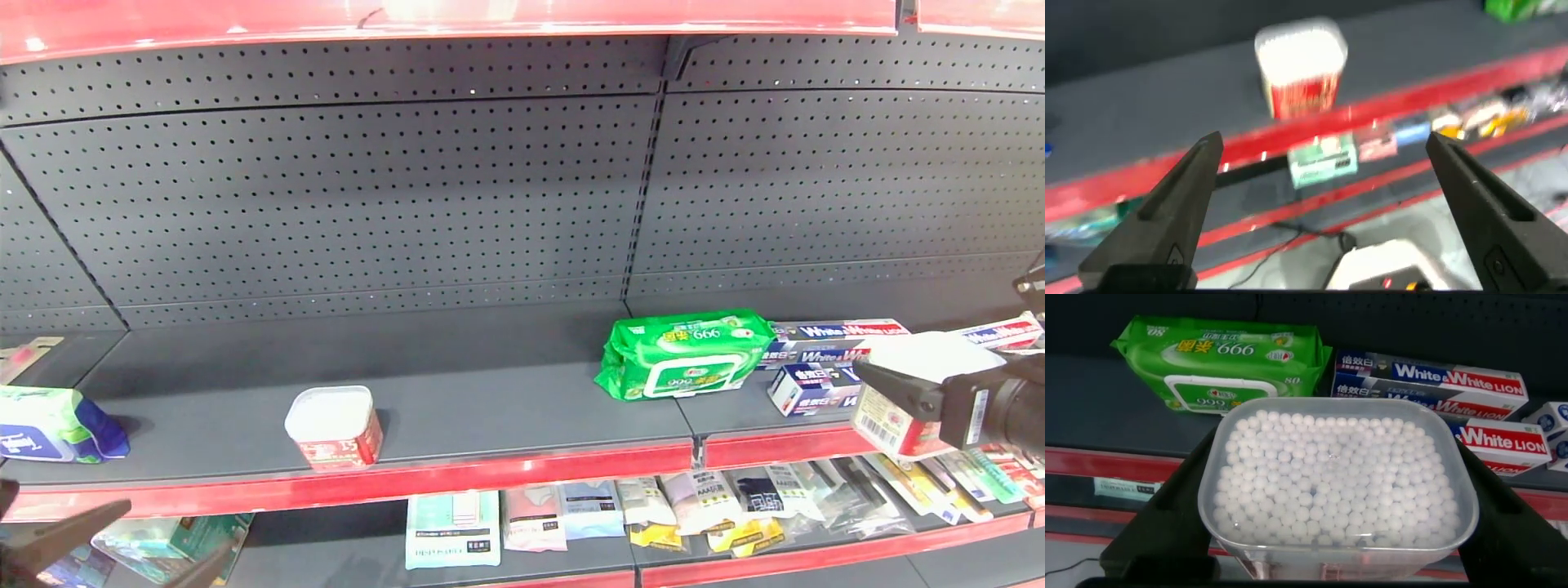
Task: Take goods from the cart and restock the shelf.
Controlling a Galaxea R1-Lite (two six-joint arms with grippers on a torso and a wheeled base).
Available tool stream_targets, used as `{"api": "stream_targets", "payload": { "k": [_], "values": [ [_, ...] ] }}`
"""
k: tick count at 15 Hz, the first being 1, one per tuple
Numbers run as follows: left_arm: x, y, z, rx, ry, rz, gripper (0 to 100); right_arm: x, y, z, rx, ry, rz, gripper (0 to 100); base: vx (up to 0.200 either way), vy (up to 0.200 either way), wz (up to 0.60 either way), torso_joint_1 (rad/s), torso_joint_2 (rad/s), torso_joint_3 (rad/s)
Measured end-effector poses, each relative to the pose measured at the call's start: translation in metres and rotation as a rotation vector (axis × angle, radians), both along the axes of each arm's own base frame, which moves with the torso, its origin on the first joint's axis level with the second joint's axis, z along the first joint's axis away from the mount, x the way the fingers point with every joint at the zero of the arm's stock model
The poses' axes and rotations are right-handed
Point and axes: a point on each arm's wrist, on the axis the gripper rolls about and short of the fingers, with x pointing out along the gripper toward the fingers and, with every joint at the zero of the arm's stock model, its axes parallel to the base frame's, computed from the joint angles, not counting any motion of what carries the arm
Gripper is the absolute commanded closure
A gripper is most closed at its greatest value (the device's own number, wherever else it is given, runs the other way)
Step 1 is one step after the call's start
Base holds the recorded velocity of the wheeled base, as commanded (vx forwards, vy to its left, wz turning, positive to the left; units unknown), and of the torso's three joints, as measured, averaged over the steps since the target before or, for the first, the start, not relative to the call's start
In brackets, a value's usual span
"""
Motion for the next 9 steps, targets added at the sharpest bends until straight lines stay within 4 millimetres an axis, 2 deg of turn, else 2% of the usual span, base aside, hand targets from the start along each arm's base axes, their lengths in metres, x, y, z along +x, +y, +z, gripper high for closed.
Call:
{"api": "stream_targets", "payload": {
  "k": [1, 3, 5, 9],
  "values": [
    [-0.010, 0.004, -0.002, 0.046, 0.025, -0.016, 0, -0.001, 0.000, 0.000, -0.014, -0.005, 0.001, 100, 0.000, 0.000, 0.00, 0.000, 0.00, 0.000],
    [-0.023, 0.009, 0.007, 0.060, -0.020, -0.036, 0, -0.002, 0.000, 0.001, -0.048, -0.015, 0.012, 100, 0.000, 0.000, 0.00, 0.000, 0.00, 0.000],
    [-0.031, 0.012, 0.015, 0.036, -0.087, -0.038, 0, -0.003, 0.000, 0.002, -0.083, -0.022, 0.026, 100, 0.000, 0.000, 0.00, 0.000, 0.00, 0.000],
    [-0.041, 0.016, 0.017, 0.018, -0.153, -0.038, 0, -0.003, 0.000, 0.002, -0.101, -0.025, 0.029, 100, 0.000, 0.000, 0.00, 0.000, 0.00, 0.000]
  ]
}}
